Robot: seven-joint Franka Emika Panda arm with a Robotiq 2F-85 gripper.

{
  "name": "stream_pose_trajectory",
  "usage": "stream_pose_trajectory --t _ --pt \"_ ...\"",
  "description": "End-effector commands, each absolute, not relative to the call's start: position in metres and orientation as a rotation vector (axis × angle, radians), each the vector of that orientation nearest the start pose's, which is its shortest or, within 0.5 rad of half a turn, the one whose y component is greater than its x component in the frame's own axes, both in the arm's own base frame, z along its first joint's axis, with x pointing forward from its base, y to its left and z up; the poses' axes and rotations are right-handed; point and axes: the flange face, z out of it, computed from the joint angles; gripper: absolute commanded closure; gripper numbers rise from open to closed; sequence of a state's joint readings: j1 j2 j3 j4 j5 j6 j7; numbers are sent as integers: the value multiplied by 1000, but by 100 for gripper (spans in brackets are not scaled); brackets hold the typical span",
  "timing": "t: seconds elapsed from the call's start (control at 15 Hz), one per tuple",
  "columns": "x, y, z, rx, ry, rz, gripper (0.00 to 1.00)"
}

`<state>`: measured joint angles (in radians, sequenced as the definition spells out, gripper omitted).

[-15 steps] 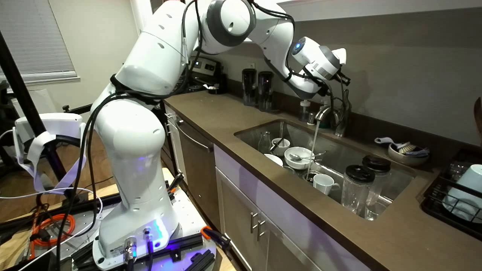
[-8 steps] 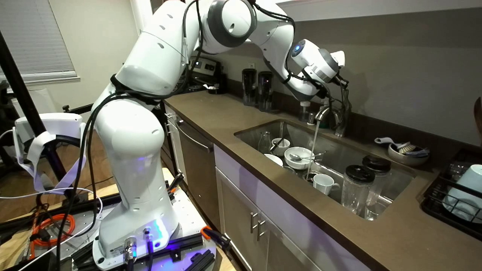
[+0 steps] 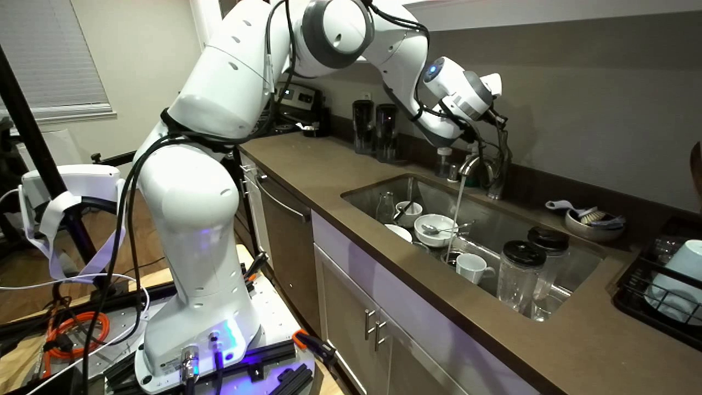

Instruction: Push the faucet handle downwards

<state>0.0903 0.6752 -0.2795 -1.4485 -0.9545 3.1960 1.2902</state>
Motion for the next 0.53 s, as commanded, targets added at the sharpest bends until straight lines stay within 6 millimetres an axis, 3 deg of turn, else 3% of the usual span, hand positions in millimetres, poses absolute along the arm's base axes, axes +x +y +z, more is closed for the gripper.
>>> stream_pose_trajectory --t 0.0,0.47 --pt "737 -9 386 -2783 405 -1539 96" --pt "729 -18 380 -2853 433 -1487 96"
